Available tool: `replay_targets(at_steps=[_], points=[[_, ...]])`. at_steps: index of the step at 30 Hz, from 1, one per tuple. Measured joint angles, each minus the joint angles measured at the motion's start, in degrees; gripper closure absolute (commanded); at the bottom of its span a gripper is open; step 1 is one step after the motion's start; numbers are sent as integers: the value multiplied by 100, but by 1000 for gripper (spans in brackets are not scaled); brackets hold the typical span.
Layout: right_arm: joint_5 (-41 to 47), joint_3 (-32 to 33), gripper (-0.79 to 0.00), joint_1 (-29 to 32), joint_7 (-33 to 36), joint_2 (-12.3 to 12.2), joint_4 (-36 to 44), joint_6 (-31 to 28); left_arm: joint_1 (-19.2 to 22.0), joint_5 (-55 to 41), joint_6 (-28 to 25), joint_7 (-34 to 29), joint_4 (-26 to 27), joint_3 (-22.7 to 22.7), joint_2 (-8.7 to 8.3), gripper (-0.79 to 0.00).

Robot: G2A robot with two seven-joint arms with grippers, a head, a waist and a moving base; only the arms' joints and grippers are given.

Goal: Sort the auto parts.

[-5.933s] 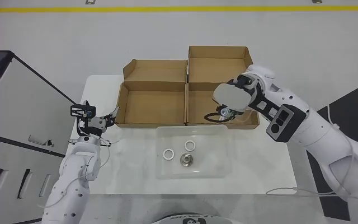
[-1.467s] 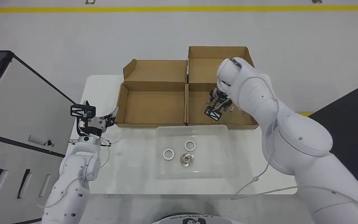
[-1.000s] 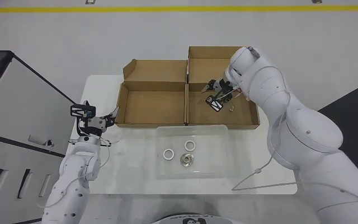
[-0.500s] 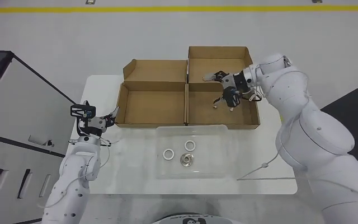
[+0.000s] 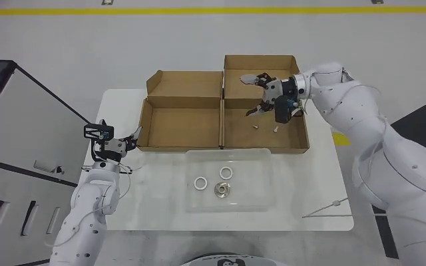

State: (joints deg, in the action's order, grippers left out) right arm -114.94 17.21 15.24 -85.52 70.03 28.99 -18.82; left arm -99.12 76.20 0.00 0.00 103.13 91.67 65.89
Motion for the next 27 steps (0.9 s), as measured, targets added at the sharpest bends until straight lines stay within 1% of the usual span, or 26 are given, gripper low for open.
replay_targets(at_steps=[2,7,12,15,21,27], points=[[179,-39,-785,42,171,-228,538,-173,0,0,0,0,0,0,0,-785],[696,58,-785,280,675,-992,2153,-675,0,0,0,0,0,0,0,-785],[1045,392,-785,689,1224,-1776,3618,-1224,0,0,0,0,0,0,0,-785],[1192,673,-785,977,1491,-2182,4296,-1489,0,0,0,0,0,0,0,-785],[1302,1381,-785,1585,1800,-2877,5232,-1795,0,0,0,0,0,0,0,-785],[1362,2200,-785,2287,2002,-3446,5818,-1968,0,0,0,0,0,0,0,-785]])
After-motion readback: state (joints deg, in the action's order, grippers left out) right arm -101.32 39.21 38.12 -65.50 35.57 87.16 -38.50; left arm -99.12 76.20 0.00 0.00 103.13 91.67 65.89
